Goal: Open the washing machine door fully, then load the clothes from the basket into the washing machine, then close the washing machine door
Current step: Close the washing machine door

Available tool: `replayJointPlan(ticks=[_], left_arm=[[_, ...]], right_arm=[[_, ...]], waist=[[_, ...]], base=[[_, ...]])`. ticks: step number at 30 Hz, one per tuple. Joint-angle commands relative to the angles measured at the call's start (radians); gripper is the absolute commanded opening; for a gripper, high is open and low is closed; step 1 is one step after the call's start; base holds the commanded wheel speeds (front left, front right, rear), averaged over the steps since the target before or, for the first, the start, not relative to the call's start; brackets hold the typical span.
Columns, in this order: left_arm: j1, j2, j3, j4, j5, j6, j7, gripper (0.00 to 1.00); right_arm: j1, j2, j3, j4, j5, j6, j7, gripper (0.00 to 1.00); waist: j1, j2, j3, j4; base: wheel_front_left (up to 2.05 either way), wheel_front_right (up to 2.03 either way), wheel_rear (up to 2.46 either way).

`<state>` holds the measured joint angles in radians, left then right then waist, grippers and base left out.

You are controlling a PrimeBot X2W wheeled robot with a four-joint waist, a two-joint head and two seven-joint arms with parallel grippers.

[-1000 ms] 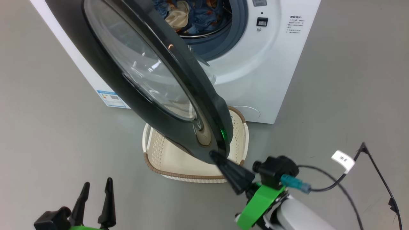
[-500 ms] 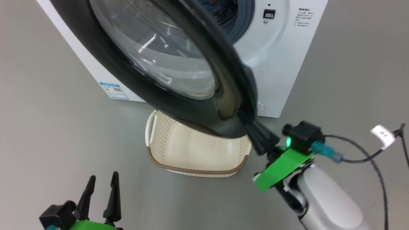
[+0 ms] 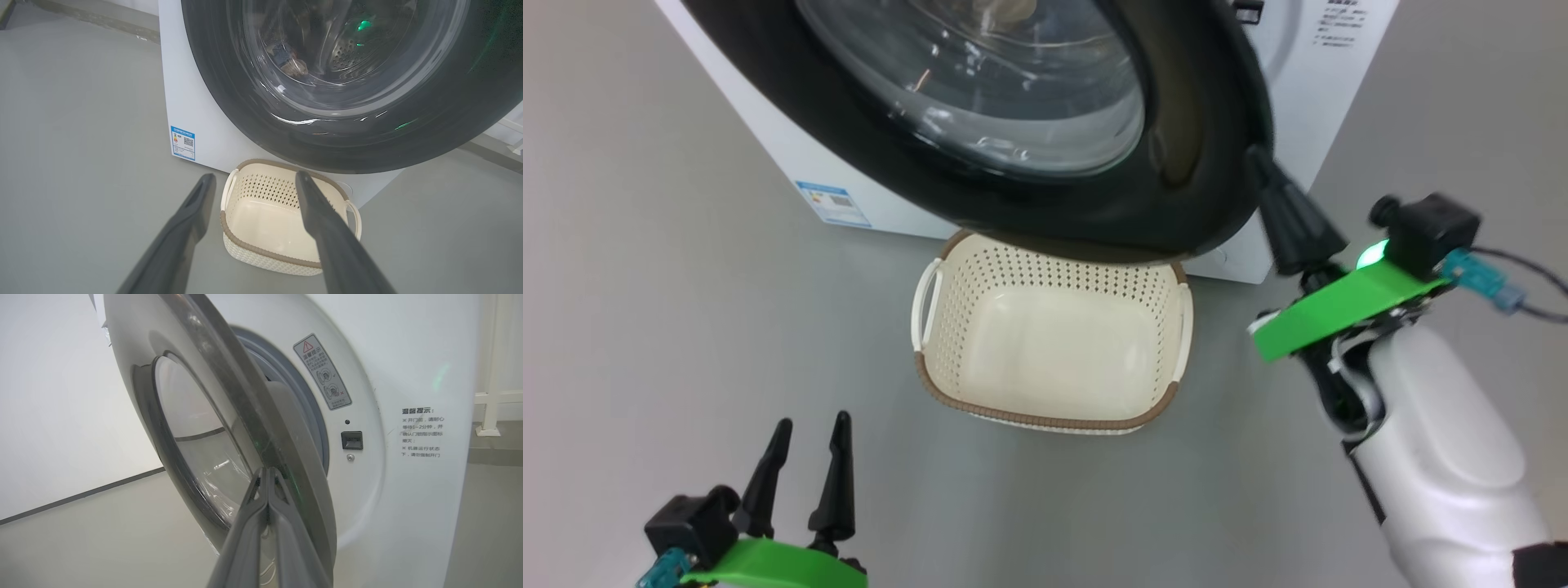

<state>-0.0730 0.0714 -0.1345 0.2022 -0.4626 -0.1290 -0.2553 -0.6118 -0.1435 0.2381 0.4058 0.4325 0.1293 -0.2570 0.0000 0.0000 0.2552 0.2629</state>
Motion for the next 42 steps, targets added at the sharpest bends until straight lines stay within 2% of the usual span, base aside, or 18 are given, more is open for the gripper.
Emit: replayJointPlan(ticks=[1,13,29,36,42], left_arm=[[-0.038,0.014,0.025,-0.026,-0.006,-0.002,-0.006,1.0],[-0.091,0.015,-0.017,-0.035,-0.018,-0.002,-0.006,1.0],[-0.141,0.009,-0.044,-0.045,-0.032,-0.002,-0.006,1.0],[-0.16,0.009,-0.049,-0.043,-0.037,-0.002,-0.006,1.0],[-0.156,0.015,-0.044,-0.031,-0.037,-0.002,-0.006,1.0]], right_arm=[[-0.043,0.006,-0.011,-0.011,-0.01,0.001,-0.005,0.0],[-0.194,-0.007,-0.11,0.044,-0.028,0.001,-0.005,0.0],[-0.322,0.03,-0.248,0.096,-0.088,0.001,-0.005,0.0],[-0.35,0.04,-0.251,0.093,-0.106,0.001,-0.005,0.0],[-0.311,0.044,-0.2,0.075,-0.095,0.001,-0.005,0.0]], waist=[[0.0,0.0,0.016,0.016],[0.0,0.0,0.084,0.067],[0.0,0.0,0.143,0.094],[0.0,0.0,0.164,0.101],[0.0,0.0,0.144,0.089]], base=[[0.0,0.0,0.0],[0.0,0.0,0.0],[0.0,0.0,0.0],[0.0,0.0,0.0],[0.0,0.0,0.0]])
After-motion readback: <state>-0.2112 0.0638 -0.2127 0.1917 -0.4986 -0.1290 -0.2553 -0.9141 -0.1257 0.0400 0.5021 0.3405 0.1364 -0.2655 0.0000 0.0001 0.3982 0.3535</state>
